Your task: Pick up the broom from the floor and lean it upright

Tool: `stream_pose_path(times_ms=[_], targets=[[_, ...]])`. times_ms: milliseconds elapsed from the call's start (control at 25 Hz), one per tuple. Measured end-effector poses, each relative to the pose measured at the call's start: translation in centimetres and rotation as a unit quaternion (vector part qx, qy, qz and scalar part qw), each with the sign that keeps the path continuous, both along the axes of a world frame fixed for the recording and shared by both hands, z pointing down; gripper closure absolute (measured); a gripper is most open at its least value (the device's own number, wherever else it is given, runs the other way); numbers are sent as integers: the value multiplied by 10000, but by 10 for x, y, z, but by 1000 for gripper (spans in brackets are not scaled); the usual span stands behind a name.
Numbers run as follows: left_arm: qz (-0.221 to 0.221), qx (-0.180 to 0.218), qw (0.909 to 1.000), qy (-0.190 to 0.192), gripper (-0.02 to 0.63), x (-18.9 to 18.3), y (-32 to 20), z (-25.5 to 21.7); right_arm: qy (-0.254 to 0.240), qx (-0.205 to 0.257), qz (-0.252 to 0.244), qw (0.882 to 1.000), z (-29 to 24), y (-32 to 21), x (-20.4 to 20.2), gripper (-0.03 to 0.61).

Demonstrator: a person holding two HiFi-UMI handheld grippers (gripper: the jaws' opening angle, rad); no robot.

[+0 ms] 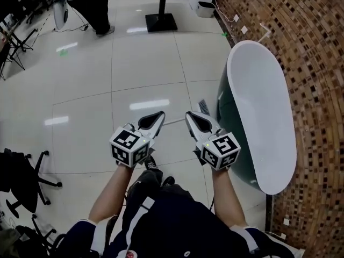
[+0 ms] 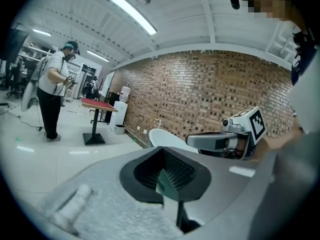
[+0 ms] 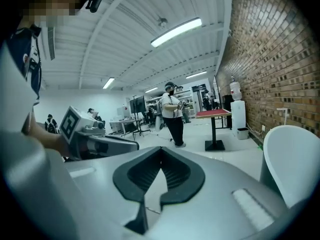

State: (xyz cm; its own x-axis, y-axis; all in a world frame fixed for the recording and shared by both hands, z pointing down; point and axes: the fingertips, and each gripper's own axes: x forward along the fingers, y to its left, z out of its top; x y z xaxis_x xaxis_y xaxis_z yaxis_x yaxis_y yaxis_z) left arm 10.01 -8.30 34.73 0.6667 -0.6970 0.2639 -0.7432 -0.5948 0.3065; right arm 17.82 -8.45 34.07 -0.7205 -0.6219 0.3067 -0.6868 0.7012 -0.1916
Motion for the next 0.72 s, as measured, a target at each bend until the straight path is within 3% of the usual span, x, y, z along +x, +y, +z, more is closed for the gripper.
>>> stream_pose_path(times_ms=[200,400,720], targets=[[-552,-93,9984,49,614,-50,-36,20,201,-140,-569,9981,13,-41,-45,575],[-1356,-285,9904,7,614,-105,-51,48,279,-334,-1358,9898,37,-69,-101,575],[-2717,-636,9602,-94,614,-177,-45,100,554,-526,-2897,9541,99,-90,-183,575]])
